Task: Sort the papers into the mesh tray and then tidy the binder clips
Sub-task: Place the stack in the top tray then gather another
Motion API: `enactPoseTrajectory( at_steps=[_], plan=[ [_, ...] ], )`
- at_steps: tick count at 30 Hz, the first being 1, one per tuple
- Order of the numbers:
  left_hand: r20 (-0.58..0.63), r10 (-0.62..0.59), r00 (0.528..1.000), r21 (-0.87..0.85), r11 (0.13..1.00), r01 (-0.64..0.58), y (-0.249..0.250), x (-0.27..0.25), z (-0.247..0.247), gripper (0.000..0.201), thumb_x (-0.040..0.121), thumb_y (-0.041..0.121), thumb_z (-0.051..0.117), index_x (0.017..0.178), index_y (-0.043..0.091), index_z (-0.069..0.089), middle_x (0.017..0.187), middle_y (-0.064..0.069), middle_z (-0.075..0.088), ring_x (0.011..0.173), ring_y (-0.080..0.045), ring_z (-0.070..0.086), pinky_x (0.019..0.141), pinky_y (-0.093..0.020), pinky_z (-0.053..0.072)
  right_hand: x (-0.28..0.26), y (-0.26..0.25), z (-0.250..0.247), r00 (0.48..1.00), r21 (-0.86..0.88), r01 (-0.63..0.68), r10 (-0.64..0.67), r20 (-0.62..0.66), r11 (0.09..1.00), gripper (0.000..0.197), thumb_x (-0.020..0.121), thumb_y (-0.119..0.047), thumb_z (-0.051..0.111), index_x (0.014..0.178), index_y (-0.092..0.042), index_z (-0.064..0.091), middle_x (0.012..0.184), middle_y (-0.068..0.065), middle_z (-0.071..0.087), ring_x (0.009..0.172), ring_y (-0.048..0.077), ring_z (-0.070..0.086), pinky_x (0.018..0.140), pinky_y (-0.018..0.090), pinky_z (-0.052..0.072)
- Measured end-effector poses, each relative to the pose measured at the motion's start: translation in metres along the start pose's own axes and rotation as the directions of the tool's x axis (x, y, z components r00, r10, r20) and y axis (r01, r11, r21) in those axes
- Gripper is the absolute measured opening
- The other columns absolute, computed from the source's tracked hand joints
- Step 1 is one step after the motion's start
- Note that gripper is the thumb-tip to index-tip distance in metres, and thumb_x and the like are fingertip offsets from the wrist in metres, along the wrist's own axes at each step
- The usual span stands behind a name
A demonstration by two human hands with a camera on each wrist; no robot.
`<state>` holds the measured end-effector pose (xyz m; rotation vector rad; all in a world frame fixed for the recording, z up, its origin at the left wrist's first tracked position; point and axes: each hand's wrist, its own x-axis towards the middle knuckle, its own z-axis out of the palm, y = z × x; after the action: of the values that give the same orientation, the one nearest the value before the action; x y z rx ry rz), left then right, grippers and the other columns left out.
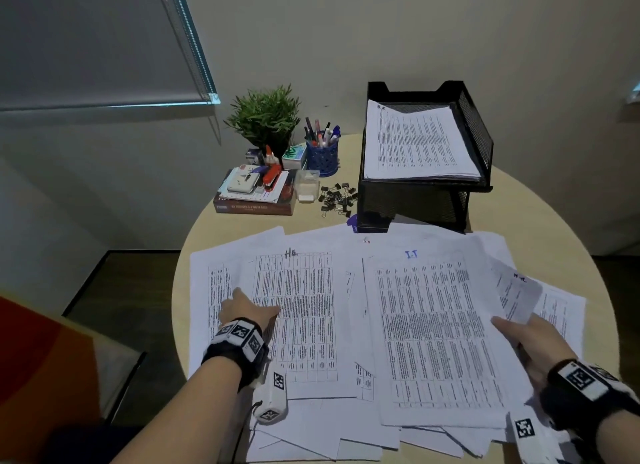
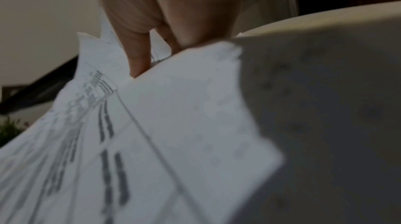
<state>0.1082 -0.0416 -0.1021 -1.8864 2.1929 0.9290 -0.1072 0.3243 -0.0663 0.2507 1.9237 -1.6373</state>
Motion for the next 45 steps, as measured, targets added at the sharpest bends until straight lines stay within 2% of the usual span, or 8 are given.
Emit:
enactPoseTrajectory(
  at_steps=[5, 9, 12, 20, 24, 30, 37, 45],
  plan=[
    [-0.095, 0.043, 0.995, 0.064, 0.997, -0.037, -0.001, -0.011, -0.007, 0.067, 0.074, 0.033, 0.073, 0.131, 0.012, 0.045, 0.137, -0.014, 0.034, 0.129, -0.033, 0.03, 0.102, -0.044, 0.036, 0.002, -0.022, -0.005, 0.996, 0.115, 0.015, -0.025, 0.085, 0.993, 0.031, 0.093, -0.003, 0.053, 0.124, 0.0, 0.054, 0.11, 0.021, 0.067, 0.104, 0.036, 0.063, 0.092, 0.044, 0.049],
    [-0.013, -0.002, 1.0, 0.129, 0.992, 0.004, 0.001, -0.014, -0.006, 0.085, 0.068, 0.048, 0.075, 0.133, 0.007, 0.04, 0.14, -0.016, 0.035, 0.131, -0.034, 0.031, 0.106, -0.045, 0.035, -0.009, -0.041, 0.003, 0.988, 0.173, -0.009, -0.017, 0.151, 0.985, 0.035, 0.096, 0.004, 0.043, 0.063, -0.01, 0.047, 0.037, 0.002, 0.055, 0.034, 0.01, 0.057, 0.037, 0.015, 0.045],
    [0.012, -0.006, 1.0, 0.046, 0.999, 0.005, 0.003, -0.014, -0.005, 0.091, 0.066, 0.046, 0.078, 0.134, 0.002, 0.037, 0.138, -0.019, 0.039, 0.128, -0.036, 0.039, 0.101, -0.045, 0.041, -0.007, -0.045, 0.004, 0.981, 0.162, 0.035, -0.065, 0.184, 0.986, 0.053, 0.096, 0.003, 0.043, 0.047, -0.009, 0.059, 0.051, 0.012, 0.066, 0.038, 0.017, 0.062, 0.04, 0.022, 0.05],
    [0.065, 0.238, 0.969, -0.114, 0.967, -0.23, 0.012, -0.036, 0.01, 0.056, 0.088, 0.027, 0.061, 0.131, -0.002, 0.041, 0.134, -0.015, 0.047, 0.12, -0.031, 0.049, 0.094, -0.031, 0.043, 0.002, -0.042, 0.005, 0.979, 0.098, 0.04, -0.059, 0.197, 0.994, 0.011, 0.083, -0.003, 0.066, 0.083, -0.001, 0.055, 0.068, 0.012, 0.071, 0.054, 0.009, 0.067, 0.059, 0.02, 0.053],
    [0.098, 0.266, 0.959, -0.325, 0.92, -0.222, 0.024, -0.051, 0.024, 0.028, 0.095, 0.021, 0.047, 0.119, 0.005, 0.047, 0.126, -0.009, 0.053, 0.108, -0.028, 0.054, 0.096, -0.031, 0.043, 0.007, -0.022, 0.02, 0.991, 0.029, 0.026, -0.029, 0.132, 0.999, 0.072, 0.08, -0.005, 0.069, 0.142, 0.0, 0.034, 0.114, 0.007, 0.062, 0.095, 0.017, 0.064, 0.084, 0.017, 0.046],
    [0.205, 0.264, 0.943, -0.518, 0.846, -0.124, 0.041, -0.065, 0.028, 0.041, 0.095, 0.022, 0.046, 0.133, 0.008, 0.04, 0.143, -0.013, 0.042, 0.128, -0.031, 0.043, 0.109, -0.043, 0.034, 0.016, -0.008, 0.037, 1.0, 0.066, -0.013, 0.013, -0.001, 0.998, 0.058, 0.094, 0.001, 0.051, 0.145, 0.002, 0.025, 0.148, 0.023, 0.033, 0.123, 0.036, 0.05, 0.109, 0.041, 0.033],
    [0.43, 0.277, 0.859, -0.564, 0.825, 0.016, 0.055, -0.097, 0.024, 0.043, 0.088, 0.012, 0.063, 0.126, 0.01, 0.044, 0.129, 0.0, 0.049, 0.112, -0.019, 0.05, 0.087, -0.028, 0.039, -0.001, 0.001, 0.06, 0.975, -0.039, -0.04, 0.048, 0.216, 0.998, 0.03, 0.096, 0.006, 0.042, 0.125, 0.001, 0.048, 0.106, 0.014, 0.065, 0.094, 0.025, 0.061, 0.078, 0.031, 0.049],
    [0.453, 0.195, 0.87, -0.449, 0.893, 0.033, 0.047, -0.087, 0.039, 0.083, 0.078, 0.021, 0.075, 0.142, -0.004, 0.027, 0.138, -0.019, 0.047, 0.125, -0.032, 0.049, 0.101, -0.032, 0.041, -0.012, -0.002, 0.064, 0.949, -0.072, -0.086, 0.103, 0.298, 0.994, 0.03, 0.099, -0.011, 0.046, 0.129, -0.007, 0.05, 0.103, 0.008, 0.069, 0.094, 0.024, 0.066, 0.068, 0.03, 0.053]
  ],
)
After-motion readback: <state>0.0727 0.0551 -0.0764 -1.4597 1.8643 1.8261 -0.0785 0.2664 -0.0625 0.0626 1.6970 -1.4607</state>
